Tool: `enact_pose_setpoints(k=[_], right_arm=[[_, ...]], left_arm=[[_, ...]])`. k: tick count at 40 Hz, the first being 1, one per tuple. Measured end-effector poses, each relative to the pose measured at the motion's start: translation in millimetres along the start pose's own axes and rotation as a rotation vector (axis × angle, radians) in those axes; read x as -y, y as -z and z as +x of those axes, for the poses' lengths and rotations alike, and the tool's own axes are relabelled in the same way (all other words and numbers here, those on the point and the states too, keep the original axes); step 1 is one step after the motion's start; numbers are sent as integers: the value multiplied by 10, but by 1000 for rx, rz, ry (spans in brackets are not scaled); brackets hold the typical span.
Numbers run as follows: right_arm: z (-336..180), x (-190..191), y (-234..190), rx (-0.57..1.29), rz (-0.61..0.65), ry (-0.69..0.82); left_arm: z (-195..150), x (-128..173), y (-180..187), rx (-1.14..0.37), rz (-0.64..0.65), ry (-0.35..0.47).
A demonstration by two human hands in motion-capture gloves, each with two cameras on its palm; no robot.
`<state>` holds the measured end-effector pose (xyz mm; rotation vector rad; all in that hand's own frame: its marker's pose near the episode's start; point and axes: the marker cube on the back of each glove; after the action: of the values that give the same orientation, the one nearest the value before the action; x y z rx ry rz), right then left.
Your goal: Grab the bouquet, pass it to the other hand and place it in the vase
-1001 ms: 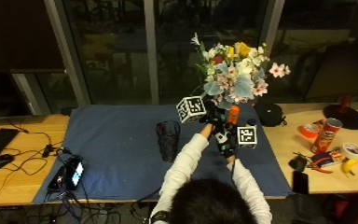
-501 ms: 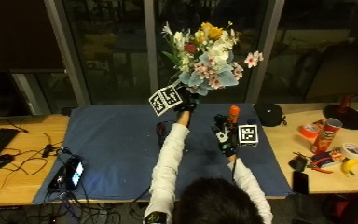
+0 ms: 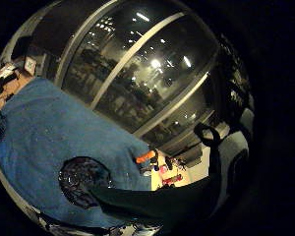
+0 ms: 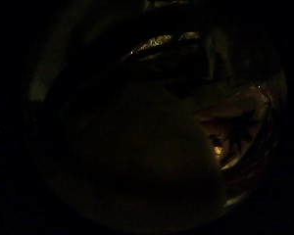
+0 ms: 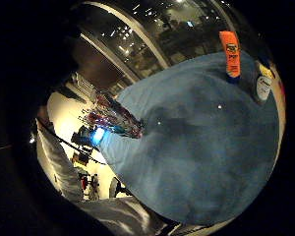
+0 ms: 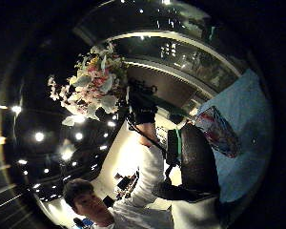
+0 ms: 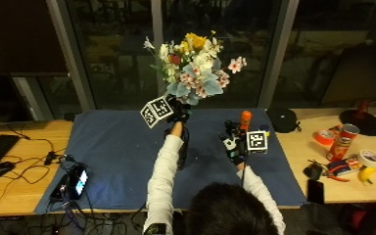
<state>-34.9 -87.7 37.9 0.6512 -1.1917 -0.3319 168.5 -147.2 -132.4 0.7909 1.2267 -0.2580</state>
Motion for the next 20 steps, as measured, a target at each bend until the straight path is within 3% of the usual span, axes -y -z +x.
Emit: enact_pose_setpoints(k=[4,8,15,20], right_arm=[[-67,4,-2,2,-2,90],[-9,-59,20,-9,-8,-38],[283,-110,143,0,-11,-28],[583,-200,294,-54,9,-90]], left_arm=[[-215,-16,-14,-30,-21,55],[-486,-91,-10,-60,-99,116],[-1439,-685,312,77,-649,190],[-2191,-1233,735,95,-747,281]])
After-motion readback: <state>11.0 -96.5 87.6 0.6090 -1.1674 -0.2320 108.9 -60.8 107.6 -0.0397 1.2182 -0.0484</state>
